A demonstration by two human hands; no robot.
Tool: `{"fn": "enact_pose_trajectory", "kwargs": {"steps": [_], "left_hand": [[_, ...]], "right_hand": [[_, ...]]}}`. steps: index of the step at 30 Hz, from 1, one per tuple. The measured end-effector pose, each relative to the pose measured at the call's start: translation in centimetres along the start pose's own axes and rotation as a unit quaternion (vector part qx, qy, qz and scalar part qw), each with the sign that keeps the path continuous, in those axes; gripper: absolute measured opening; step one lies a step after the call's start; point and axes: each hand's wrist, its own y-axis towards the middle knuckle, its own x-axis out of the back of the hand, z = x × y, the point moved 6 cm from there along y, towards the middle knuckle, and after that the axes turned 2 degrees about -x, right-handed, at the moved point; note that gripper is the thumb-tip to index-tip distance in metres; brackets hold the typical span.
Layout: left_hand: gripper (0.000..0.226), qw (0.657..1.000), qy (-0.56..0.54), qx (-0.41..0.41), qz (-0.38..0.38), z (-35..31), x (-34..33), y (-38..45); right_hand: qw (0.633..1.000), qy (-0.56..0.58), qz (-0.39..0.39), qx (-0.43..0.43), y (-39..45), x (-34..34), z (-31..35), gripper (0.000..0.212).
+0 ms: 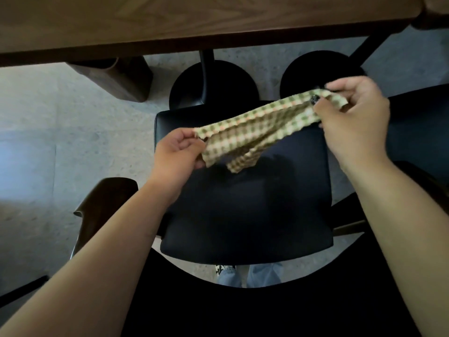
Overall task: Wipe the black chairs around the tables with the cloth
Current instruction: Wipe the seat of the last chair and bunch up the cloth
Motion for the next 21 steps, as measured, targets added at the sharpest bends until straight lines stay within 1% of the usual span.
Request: {"fn": "enact_pose_trajectory", "kwargs": {"steps": [1, 3, 5, 7, 9, 12, 15, 16, 17, 19, 21], "left_hand": [[0.015, 1.000, -0.015, 0.011, 0.002, 0.0, 0.0, 0.0], [0.014, 0.999, -0.026, 0.019, 0.015, 0.1, -0.3, -0.2], [0.017, 0.999, -0.012, 0.016, 0.025, 0.1, -0.8, -0.5], [0.024, 1.000, 0.001, 0.007, 0.030, 0.1, -1.3, -0.7], [0.031, 0.999, 0.008, -0.010, 0.036, -0.1, -1.8, -1.0], [0.025, 0.998, 0.005, -0.029, 0.049, -0.5, -2.7, -1.6], [0.017, 0.998, -0.013, -0.035, 0.059, -0.7, -3.2, -1.9], [0.019, 0.997, -0.009, -0.042, 0.058, -0.8, -3.1, -1.9], [0.021, 0.997, -0.004, -0.049, 0.058, -0.9, -3.1, -1.9], [0.022, 0.996, -0.006, -0.058, 0.073, -1.1, -3.2, -1.9], [0.023, 0.993, -0.013, -0.064, 0.096, -1.2, -3.4, -2.0]], "right_hand": [[0.999, -0.033, 0.010, 0.013, 0.0, -0.1, 0.0, 0.017], [0.994, -0.084, 0.058, 0.032, -0.6, -1.1, 0.3, 0.016], [0.985, -0.104, 0.128, 0.051, -1.9, -2.7, 1.0, 0.023], [0.970, -0.089, 0.215, 0.074, -3.8, -4.4, 2.1, 0.024], [0.952, -0.060, 0.292, 0.061, -5.5, -5.8, 2.7, 0.021], [0.921, -0.031, 0.388, 0.020, -6.9, -7.1, 2.8, 0.023], [0.873, 0.003, 0.487, -0.026, -7.6, -7.6, 2.3, 0.038], [0.870, -0.005, 0.493, -0.022, -7.6, -7.5, 2.1, 0.040], [0.879, -0.035, 0.475, 0.006, -7.4, -7.4, 2.1, 0.037], [0.908, -0.116, 0.392, 0.095, -6.7, -6.9, 2.6, 0.021], [0.927, -0.137, 0.320, 0.143, -6.1, -6.3, 3.1, 0.010]]}}
